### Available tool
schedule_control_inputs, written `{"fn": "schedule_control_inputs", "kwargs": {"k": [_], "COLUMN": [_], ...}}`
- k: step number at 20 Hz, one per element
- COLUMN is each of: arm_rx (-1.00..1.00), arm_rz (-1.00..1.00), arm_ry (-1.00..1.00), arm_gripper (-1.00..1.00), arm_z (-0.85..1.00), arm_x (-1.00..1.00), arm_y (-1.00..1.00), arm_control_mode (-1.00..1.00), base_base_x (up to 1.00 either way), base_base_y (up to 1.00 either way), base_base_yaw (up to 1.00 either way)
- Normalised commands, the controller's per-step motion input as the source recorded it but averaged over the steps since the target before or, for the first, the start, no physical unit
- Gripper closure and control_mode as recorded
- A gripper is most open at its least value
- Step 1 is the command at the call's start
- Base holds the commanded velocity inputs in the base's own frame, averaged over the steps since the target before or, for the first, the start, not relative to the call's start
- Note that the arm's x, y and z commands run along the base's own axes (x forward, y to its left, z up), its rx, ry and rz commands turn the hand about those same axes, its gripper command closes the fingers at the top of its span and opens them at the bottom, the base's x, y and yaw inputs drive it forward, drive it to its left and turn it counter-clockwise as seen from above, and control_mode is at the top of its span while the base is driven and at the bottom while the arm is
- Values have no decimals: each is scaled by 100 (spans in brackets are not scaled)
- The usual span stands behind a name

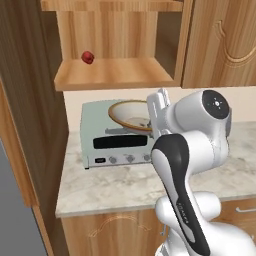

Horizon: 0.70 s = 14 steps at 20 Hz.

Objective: Pick the mug and place it in the sink. Pick the bowl and place it in the open cabinet and then close the cabinet.

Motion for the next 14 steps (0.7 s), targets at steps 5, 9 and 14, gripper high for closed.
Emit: {"fn": "schedule_control_inputs", "kwargs": {"k": [5, 9, 14], "arm_rx": [0, 0, 0], "arm_rz": [0, 0, 0], "arm_ry": [0, 0, 0], "arm_gripper": [100, 100, 100], "arm_z": [0, 0, 0], "arm_x": [0, 0, 0], "arm_y": [0, 0, 0], "arm_control_mode": [100, 100, 100], "base_base_x": [0, 0, 0], "base_base_y": [-16, 0, 0], "base_base_yaw": [9, 18, 23]}}
